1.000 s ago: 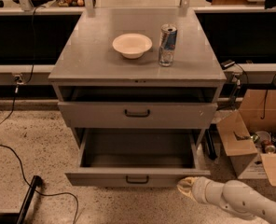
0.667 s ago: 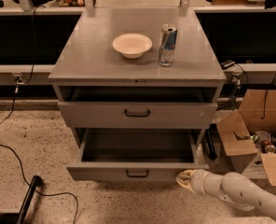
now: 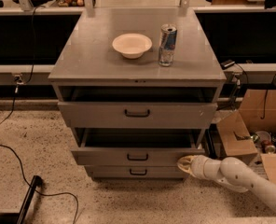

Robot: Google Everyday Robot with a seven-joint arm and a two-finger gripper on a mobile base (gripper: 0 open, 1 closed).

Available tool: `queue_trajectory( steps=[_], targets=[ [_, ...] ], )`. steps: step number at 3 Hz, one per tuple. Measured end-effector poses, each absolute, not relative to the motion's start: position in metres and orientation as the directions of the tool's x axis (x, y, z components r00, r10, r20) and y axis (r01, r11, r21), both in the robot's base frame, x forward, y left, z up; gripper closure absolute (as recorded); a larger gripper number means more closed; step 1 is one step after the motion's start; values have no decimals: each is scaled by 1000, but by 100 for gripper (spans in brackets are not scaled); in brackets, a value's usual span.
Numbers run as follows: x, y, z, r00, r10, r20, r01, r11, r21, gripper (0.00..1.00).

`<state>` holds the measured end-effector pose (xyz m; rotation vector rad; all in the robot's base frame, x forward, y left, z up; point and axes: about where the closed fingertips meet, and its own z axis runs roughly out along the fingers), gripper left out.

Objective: Close middle drawer

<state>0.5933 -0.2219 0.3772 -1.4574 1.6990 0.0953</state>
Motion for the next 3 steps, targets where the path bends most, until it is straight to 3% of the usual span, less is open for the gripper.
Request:
queue_trajectory(
  steps=[3],
  targets=[
    [638,-230,372,84,-732,-677,-820,335,-465,100]
  ],
)
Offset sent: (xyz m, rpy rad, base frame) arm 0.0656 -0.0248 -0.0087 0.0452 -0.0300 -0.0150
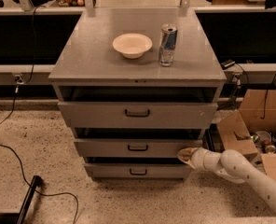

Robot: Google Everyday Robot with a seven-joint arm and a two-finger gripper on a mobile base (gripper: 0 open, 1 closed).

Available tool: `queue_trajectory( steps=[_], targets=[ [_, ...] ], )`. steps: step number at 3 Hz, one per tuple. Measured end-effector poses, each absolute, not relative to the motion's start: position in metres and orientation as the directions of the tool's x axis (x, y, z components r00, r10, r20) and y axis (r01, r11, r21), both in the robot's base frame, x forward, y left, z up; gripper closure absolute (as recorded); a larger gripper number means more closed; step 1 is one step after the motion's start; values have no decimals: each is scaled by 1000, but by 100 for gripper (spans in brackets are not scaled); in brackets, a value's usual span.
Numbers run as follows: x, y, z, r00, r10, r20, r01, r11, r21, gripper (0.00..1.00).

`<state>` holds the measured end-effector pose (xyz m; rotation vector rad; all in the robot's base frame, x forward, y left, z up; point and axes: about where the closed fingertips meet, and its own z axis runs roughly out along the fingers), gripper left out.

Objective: Close middle drawer

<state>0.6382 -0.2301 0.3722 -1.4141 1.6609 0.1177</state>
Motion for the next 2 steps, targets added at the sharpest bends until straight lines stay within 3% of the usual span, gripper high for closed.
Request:
queue_trajectory(
  steps=[1,2],
  targets=[
    [612,-214,381,127,-718,-684,-829,302,-471,100],
    [541,-183,380,105,-671,-734,-888,269,-372,100]
  ],
)
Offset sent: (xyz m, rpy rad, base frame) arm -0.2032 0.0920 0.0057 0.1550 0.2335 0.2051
